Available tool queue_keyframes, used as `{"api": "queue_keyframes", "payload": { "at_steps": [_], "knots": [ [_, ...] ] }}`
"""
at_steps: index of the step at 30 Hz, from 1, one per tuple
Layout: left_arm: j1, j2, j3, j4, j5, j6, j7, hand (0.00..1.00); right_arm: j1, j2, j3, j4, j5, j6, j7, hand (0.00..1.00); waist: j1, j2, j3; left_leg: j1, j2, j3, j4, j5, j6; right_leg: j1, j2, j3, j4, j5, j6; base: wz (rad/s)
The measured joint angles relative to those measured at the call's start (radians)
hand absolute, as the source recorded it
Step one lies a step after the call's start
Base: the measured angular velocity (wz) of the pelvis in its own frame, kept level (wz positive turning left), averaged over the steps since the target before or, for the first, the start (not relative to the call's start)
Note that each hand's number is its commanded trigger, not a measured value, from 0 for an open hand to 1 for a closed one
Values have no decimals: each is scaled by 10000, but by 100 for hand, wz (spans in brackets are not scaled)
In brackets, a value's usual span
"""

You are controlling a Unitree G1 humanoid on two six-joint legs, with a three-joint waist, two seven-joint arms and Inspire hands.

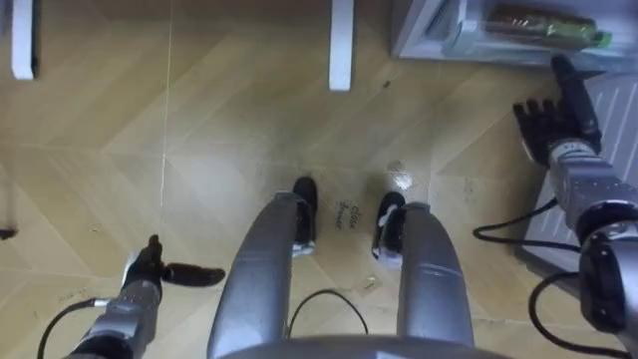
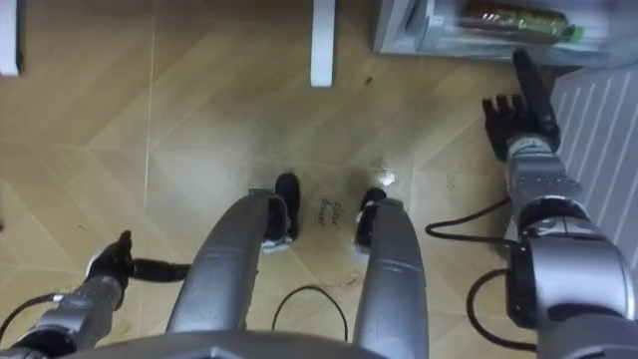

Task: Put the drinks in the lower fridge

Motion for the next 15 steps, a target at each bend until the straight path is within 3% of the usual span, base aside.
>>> {"api": "queue_keyframes", "payload": {
  "at_steps": [3,8,15],
  "knots": [
    [53,157,-35,-247,3,8,7,0,-367,-95,233,-190,44,-87,-127,0,12,-15,-1,-526,-29,-201,483,-32,44,-323,-152,-297,412,-171,-88,23],
    [136,247,-66,-389,-9,-92,15,0,-368,-286,254,-449,49,-87,-266,0,-51,-139,-10,-1104,-204,-245,966,-177,28,-917,-320,-180,1036,-419,42,9],
    [264,470,9,-962,5,-382,494,0,-557,-586,288,-1822,23,-93,-2005,0,-152,-374,-9,-1489,-360,-165,934,106,64,-1477,-686,-181,1372,-435,0,7]
  ]
}}
